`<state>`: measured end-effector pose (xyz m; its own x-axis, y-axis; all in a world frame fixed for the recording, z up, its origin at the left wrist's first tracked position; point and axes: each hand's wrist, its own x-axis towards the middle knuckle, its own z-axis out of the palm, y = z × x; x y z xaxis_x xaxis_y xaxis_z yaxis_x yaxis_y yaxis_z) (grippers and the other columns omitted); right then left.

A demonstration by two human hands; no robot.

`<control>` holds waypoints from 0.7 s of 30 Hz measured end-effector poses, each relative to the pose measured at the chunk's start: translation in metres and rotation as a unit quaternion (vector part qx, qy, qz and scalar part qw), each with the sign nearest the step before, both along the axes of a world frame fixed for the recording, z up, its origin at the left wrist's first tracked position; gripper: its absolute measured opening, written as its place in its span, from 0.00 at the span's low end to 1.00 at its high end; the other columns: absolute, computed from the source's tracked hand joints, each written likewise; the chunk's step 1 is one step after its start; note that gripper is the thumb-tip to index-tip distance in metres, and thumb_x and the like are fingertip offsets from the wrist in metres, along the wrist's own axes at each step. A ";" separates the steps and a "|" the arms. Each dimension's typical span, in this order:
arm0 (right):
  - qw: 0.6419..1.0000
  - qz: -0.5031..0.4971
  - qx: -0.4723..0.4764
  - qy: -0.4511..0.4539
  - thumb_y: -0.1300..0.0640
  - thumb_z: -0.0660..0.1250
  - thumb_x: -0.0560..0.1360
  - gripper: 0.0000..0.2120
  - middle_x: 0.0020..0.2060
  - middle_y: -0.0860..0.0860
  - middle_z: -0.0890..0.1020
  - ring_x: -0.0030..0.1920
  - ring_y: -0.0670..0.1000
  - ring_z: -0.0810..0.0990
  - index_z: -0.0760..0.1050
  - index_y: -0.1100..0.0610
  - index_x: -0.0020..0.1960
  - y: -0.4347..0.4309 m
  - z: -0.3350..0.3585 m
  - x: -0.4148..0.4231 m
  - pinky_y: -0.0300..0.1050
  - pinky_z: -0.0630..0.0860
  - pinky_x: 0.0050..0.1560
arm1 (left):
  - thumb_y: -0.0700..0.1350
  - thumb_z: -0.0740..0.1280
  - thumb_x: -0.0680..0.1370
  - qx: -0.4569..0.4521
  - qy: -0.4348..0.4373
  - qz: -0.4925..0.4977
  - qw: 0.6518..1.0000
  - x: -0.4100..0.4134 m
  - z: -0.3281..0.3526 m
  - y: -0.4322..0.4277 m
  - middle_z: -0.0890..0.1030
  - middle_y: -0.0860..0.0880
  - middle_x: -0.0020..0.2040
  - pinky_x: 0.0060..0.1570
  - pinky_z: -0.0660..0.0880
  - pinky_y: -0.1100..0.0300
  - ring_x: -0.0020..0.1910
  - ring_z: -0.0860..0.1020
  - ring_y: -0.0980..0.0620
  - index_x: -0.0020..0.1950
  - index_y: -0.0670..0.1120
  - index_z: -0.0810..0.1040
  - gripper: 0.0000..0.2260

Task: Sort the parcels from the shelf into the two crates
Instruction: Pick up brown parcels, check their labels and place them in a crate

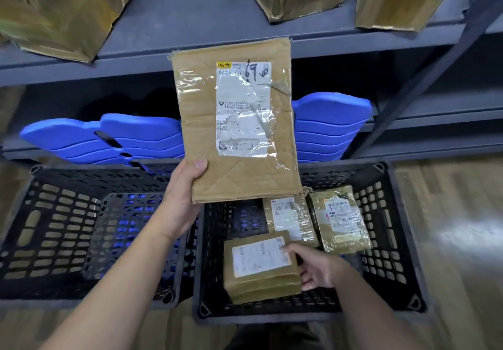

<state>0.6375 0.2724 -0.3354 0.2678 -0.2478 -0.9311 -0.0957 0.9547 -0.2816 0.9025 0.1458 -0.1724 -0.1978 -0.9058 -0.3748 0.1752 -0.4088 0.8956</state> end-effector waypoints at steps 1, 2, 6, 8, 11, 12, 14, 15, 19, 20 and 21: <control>1.000 -0.012 -0.010 0.007 0.34 0.80 0.63 0.46 0.62 0.62 0.83 0.60 0.60 0.84 0.72 0.54 0.73 0.000 0.003 -0.015 0.59 0.79 0.65 | 0.66 0.81 0.61 0.001 0.001 0.002 1.000 -0.001 0.000 0.000 0.81 0.40 0.67 0.66 0.77 0.46 0.65 0.81 0.42 0.74 0.39 0.73 0.50; 0.999 -0.039 -0.019 0.015 0.37 0.79 0.66 0.39 0.59 0.60 0.85 0.61 0.60 0.84 0.75 0.55 0.70 0.000 0.007 -0.030 0.61 0.79 0.65 | 0.66 0.81 0.60 0.001 0.003 0.003 1.000 -0.002 0.000 -0.001 0.81 0.39 0.67 0.66 0.77 0.47 0.66 0.80 0.41 0.74 0.39 0.73 0.51; 0.987 -0.119 -0.065 0.090 0.48 0.66 0.80 0.19 0.52 0.58 0.88 0.54 0.59 0.86 0.79 0.60 0.64 0.004 0.029 -0.092 0.56 0.83 0.55 | 0.67 0.80 0.61 -0.007 -0.002 -0.009 1.000 -0.006 -0.001 -0.003 0.81 0.39 0.68 0.64 0.79 0.49 0.67 0.80 0.41 0.75 0.39 0.72 0.51; 0.972 -0.172 -0.096 0.130 0.47 0.64 0.82 0.17 0.52 0.56 0.88 0.54 0.58 0.86 0.80 0.56 0.63 0.010 0.031 -0.113 0.54 0.81 0.56 | 0.67 0.80 0.61 -0.007 -0.005 -0.009 1.000 -0.006 -0.001 -0.002 0.80 0.40 0.68 0.64 0.79 0.49 0.67 0.79 0.40 0.75 0.40 0.72 0.51; 0.931 -0.295 -0.130 0.170 0.45 0.63 0.83 0.14 0.55 0.54 0.87 0.57 0.58 0.84 0.78 0.47 0.65 0.018 0.024 -0.114 0.54 0.80 0.54 | 0.67 0.80 0.61 -0.005 -0.009 -0.006 1.000 -0.006 -0.003 0.000 0.80 0.38 0.69 0.69 0.75 0.43 0.69 0.78 0.38 0.75 0.39 0.71 0.51; 0.913 -0.337 -0.137 0.183 0.45 0.63 0.83 0.15 0.58 0.55 0.86 0.58 0.58 0.84 0.77 0.46 0.67 0.020 0.022 -0.109 0.56 0.81 0.55 | 0.67 0.80 0.61 -0.006 -0.011 -0.007 1.000 -0.005 -0.003 0.001 0.80 0.38 0.69 0.69 0.75 0.42 0.69 0.78 0.38 0.75 0.39 0.71 0.51; 0.882 -0.392 -0.143 0.221 0.50 0.65 0.84 0.21 0.63 0.56 0.83 0.57 0.59 0.83 0.70 0.49 0.76 0.022 0.014 -0.095 0.58 0.80 0.57 | 0.67 0.80 0.62 -0.006 -0.011 -0.009 1.000 -0.003 -0.003 0.002 0.80 0.39 0.69 0.68 0.76 0.43 0.68 0.78 0.39 0.75 0.39 0.72 0.50; 0.870 -0.393 -0.137 0.263 0.53 0.65 0.84 0.26 0.65 0.59 0.80 0.56 0.60 0.82 0.64 0.52 0.80 0.025 0.010 -0.086 0.58 0.80 0.57 | 0.68 0.80 0.62 -0.005 -0.011 -0.009 1.000 -0.001 -0.002 0.003 0.80 0.39 0.69 0.68 0.76 0.43 0.68 0.78 0.38 0.75 0.40 0.72 0.50; 0.824 -0.359 -0.091 0.429 0.54 0.67 0.82 0.32 0.73 0.70 0.69 0.73 0.70 0.68 0.60 0.64 0.80 0.027 0.025 -0.047 0.62 0.67 0.71 | 0.67 0.80 0.62 0.006 -0.011 0.001 1.000 0.006 -0.001 0.008 0.80 0.39 0.69 0.71 0.72 0.38 0.69 0.78 0.37 0.74 0.40 0.73 0.49; 0.808 -0.362 -0.132 0.446 0.56 0.68 0.82 0.31 0.74 0.70 0.67 0.74 0.69 0.66 0.62 0.65 0.79 0.020 0.044 -0.039 0.61 0.66 0.71 | 0.67 0.80 0.63 0.008 -0.013 0.002 1.000 0.008 -0.001 0.009 0.80 0.39 0.69 0.71 0.71 0.38 0.69 0.78 0.37 0.74 0.40 0.73 0.48; 0.777 -0.369 -0.181 0.476 0.58 0.69 0.81 0.29 0.73 0.69 0.67 0.73 0.67 0.66 0.64 0.64 0.78 0.008 0.057 -0.032 0.59 0.66 0.70 | 0.66 0.80 0.63 0.011 -0.016 0.004 1.000 0.009 -0.001 0.011 0.80 0.39 0.68 0.71 0.71 0.38 0.69 0.78 0.37 0.74 0.40 0.73 0.48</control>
<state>0.6059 0.2800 -0.2789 -0.8397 -0.2993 -0.4530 0.1104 0.7228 -0.6822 0.9118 0.1569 -0.1738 -0.1787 -0.8987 -0.4005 0.1502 -0.4272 0.8916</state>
